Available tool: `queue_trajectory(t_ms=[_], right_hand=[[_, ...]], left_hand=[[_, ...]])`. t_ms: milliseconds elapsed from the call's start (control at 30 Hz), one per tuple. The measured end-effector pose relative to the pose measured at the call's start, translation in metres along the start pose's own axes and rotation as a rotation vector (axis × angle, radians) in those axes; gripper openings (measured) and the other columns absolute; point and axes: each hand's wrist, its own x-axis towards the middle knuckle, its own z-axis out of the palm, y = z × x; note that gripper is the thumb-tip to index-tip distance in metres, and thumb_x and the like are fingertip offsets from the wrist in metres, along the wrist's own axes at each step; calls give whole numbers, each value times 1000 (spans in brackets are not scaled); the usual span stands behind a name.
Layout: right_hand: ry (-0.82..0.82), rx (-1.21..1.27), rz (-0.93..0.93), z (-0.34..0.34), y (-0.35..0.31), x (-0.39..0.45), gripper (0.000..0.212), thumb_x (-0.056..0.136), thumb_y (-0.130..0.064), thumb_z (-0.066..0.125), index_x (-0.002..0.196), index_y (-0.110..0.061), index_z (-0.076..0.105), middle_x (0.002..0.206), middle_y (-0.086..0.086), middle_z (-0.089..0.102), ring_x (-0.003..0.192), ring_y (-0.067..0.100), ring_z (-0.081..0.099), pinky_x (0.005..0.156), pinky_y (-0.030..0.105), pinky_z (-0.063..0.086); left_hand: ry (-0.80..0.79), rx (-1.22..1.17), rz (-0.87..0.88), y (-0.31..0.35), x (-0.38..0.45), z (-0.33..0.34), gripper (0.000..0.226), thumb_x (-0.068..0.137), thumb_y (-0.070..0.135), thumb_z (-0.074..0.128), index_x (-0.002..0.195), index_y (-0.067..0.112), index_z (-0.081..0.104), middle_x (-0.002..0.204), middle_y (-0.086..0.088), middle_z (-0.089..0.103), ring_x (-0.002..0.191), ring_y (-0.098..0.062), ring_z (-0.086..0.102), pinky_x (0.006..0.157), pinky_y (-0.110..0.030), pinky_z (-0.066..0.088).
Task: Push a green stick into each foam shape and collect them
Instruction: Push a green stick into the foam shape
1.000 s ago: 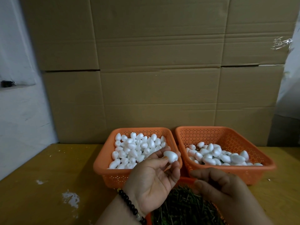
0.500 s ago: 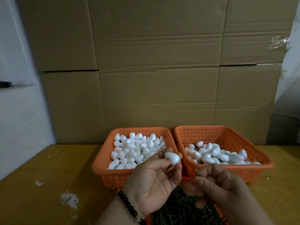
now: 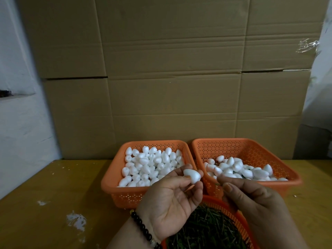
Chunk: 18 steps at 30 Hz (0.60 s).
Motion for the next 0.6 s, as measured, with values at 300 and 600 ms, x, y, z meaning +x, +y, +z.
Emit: queue_trajectory(t_ms=[300,600], right_hand=[[72,-165,-49,0,5,-5,12,67,-19,72,77,-26,74,70,5,73,67,16,71,61,24,56],[86,-288,-80,3,3,-8,21,62,-39,72,81,-30,70,73,6,73,68,24,70,68,54,56]], left_hand=[[-38,78,10,-4,-2,1,36,76,-6,58,109,5,61,108,-22,69,71,-25,68,58,-31,57],[-43,111,46,-9,0,2,42,73,-7,59,114,2,57,109,-21,70,78,-23,71,66,-32,59]])
